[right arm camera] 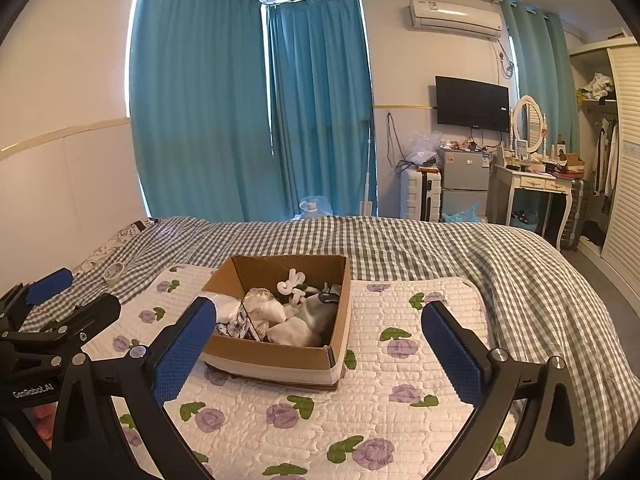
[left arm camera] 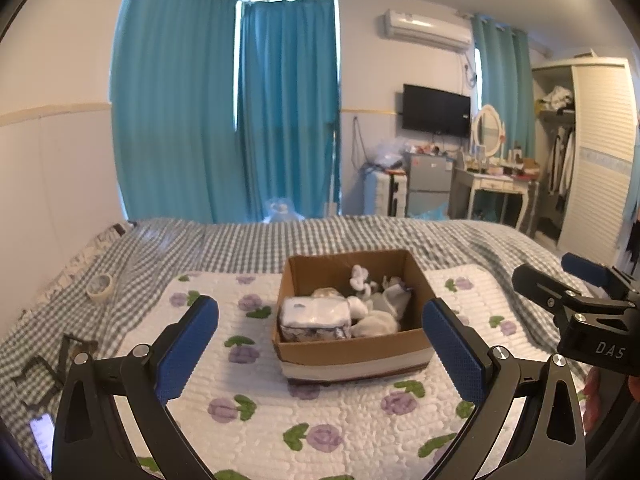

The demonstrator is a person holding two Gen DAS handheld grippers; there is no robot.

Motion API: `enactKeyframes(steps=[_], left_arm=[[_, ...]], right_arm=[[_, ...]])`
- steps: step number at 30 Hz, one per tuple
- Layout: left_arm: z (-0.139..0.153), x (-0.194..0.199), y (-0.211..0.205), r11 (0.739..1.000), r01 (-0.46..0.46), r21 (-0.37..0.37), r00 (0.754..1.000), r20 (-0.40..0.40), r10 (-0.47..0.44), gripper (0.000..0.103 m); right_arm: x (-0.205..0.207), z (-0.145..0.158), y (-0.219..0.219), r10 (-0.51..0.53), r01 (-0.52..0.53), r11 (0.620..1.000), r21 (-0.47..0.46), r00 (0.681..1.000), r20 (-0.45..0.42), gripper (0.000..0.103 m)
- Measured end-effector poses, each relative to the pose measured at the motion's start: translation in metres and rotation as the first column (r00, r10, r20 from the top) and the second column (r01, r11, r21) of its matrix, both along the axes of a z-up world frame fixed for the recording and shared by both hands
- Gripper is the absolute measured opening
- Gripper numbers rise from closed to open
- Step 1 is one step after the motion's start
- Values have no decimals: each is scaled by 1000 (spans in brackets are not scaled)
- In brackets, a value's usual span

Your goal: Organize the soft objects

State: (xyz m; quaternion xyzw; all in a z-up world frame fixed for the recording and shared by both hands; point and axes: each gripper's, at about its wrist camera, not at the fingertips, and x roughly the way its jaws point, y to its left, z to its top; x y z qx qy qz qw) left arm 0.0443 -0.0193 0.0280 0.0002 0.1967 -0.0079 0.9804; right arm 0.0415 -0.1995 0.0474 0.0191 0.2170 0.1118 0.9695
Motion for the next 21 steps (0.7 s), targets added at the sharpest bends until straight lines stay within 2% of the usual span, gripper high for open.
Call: enactKeyframes(steps=[21], left_arm=[[-2, 2, 7, 1000, -9, 8, 1000, -5, 9, 103]], right_arm=[[0, -2, 3, 14, -14, 1000, -3, 1000, -10, 103]])
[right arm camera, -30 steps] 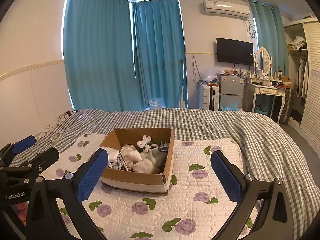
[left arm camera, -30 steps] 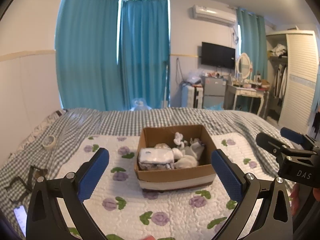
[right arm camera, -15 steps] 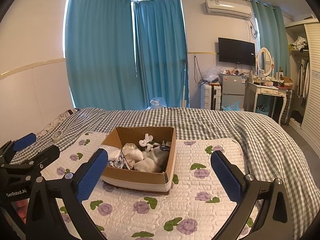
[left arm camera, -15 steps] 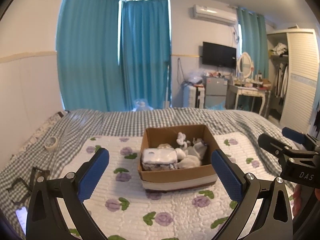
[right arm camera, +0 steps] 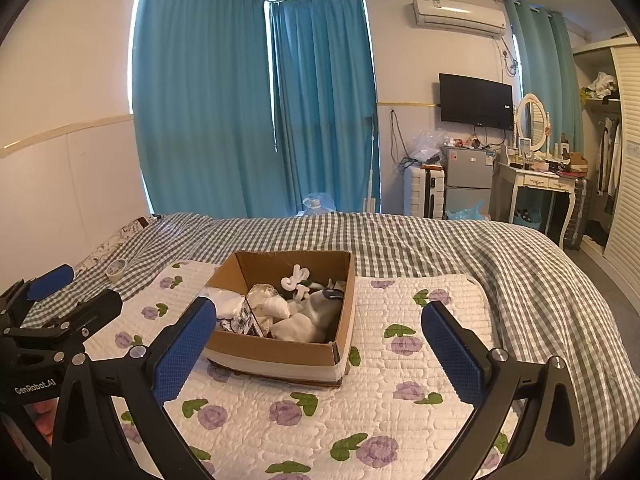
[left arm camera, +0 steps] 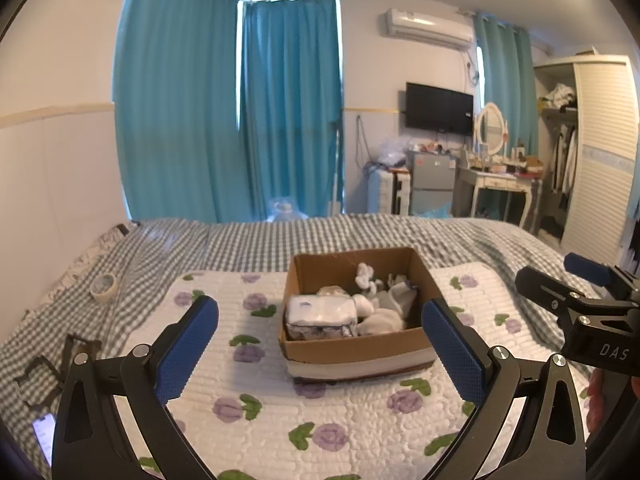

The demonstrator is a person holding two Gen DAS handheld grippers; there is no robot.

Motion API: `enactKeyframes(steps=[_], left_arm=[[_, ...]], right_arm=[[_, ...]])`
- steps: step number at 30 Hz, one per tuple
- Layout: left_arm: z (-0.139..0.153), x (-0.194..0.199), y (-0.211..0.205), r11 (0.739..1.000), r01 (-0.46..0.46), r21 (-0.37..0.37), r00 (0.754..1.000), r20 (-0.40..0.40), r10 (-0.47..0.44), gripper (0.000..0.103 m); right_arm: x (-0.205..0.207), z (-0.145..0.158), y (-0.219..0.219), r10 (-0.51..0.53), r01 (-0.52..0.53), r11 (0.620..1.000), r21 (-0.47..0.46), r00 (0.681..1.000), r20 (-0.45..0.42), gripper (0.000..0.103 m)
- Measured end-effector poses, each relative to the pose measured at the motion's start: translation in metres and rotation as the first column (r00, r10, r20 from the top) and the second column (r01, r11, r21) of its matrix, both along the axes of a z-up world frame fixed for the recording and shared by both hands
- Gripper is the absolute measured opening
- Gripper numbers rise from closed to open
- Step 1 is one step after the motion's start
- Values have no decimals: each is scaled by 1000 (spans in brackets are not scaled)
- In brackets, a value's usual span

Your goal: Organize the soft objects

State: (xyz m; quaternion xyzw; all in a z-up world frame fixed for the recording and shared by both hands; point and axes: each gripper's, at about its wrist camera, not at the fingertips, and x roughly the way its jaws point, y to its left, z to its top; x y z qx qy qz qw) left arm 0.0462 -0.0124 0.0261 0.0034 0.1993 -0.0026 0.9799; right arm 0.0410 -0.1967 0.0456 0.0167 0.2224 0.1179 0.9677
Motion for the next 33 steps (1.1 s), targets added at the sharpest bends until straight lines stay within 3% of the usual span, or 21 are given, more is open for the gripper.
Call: enactKeyframes(steps=[33], left_arm=[[-2, 2, 3, 1000, 3, -1, 1000, -5, -3, 103]], right_arm=[[0, -2, 1, 3, -3, 1000, -4, 1000, -5, 103]])
